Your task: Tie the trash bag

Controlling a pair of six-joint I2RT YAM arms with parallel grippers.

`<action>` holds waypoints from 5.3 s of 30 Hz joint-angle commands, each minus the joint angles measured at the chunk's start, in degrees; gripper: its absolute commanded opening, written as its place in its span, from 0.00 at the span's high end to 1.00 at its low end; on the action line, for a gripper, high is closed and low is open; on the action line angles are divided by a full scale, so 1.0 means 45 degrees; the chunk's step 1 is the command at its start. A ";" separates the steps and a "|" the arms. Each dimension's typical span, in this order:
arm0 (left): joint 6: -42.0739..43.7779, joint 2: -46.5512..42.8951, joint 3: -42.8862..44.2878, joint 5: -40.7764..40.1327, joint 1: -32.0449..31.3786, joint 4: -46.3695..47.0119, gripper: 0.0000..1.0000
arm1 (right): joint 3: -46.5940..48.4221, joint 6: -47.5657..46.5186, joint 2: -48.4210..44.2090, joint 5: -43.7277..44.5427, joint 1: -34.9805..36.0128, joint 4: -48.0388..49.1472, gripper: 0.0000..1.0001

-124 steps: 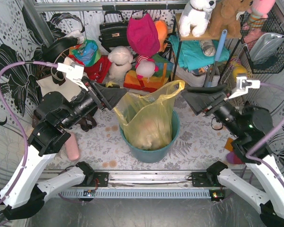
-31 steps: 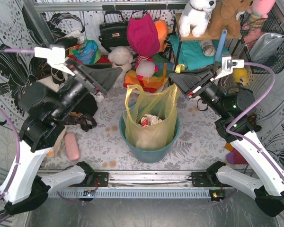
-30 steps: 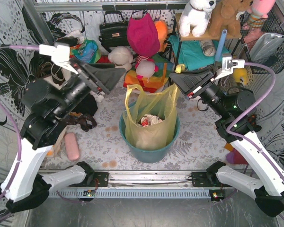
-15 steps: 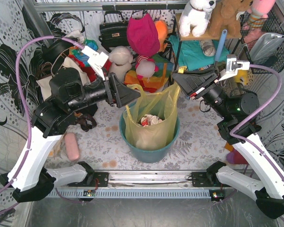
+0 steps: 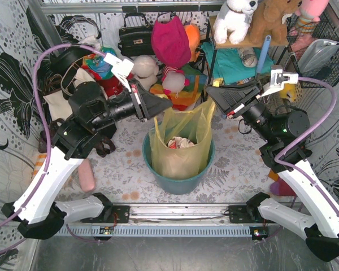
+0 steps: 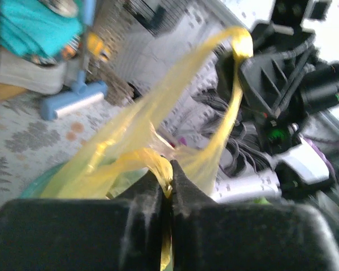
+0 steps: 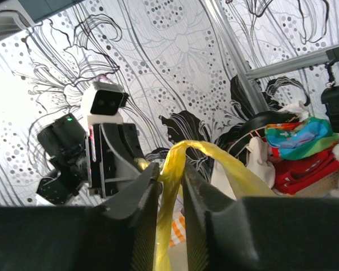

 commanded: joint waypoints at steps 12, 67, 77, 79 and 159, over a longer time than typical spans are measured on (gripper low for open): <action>0.0676 -0.3555 -0.1686 -0.6140 0.0037 0.3545 1.00 | 0.0088 -0.2125 -0.2487 0.2265 0.0018 -0.0485 1.00; 0.0730 -0.0041 0.2443 -0.2457 0.0032 0.3598 0.49 | 0.5181 0.0302 0.3711 -0.2513 0.0034 0.0766 0.79; 0.0800 -0.0961 -0.0349 -0.4221 0.0032 0.3326 0.48 | 0.1764 0.0191 0.2700 -0.1085 0.0025 0.0288 0.79; 0.0915 -0.0737 0.0027 -0.4196 0.0043 0.3361 0.48 | 0.1984 0.0035 0.2813 -0.1065 0.0032 0.0190 0.79; -0.2598 0.0348 -0.0944 -0.1389 -0.2204 0.8324 0.28 | 0.8090 -0.2916 0.3037 0.2084 0.0023 -0.9821 0.73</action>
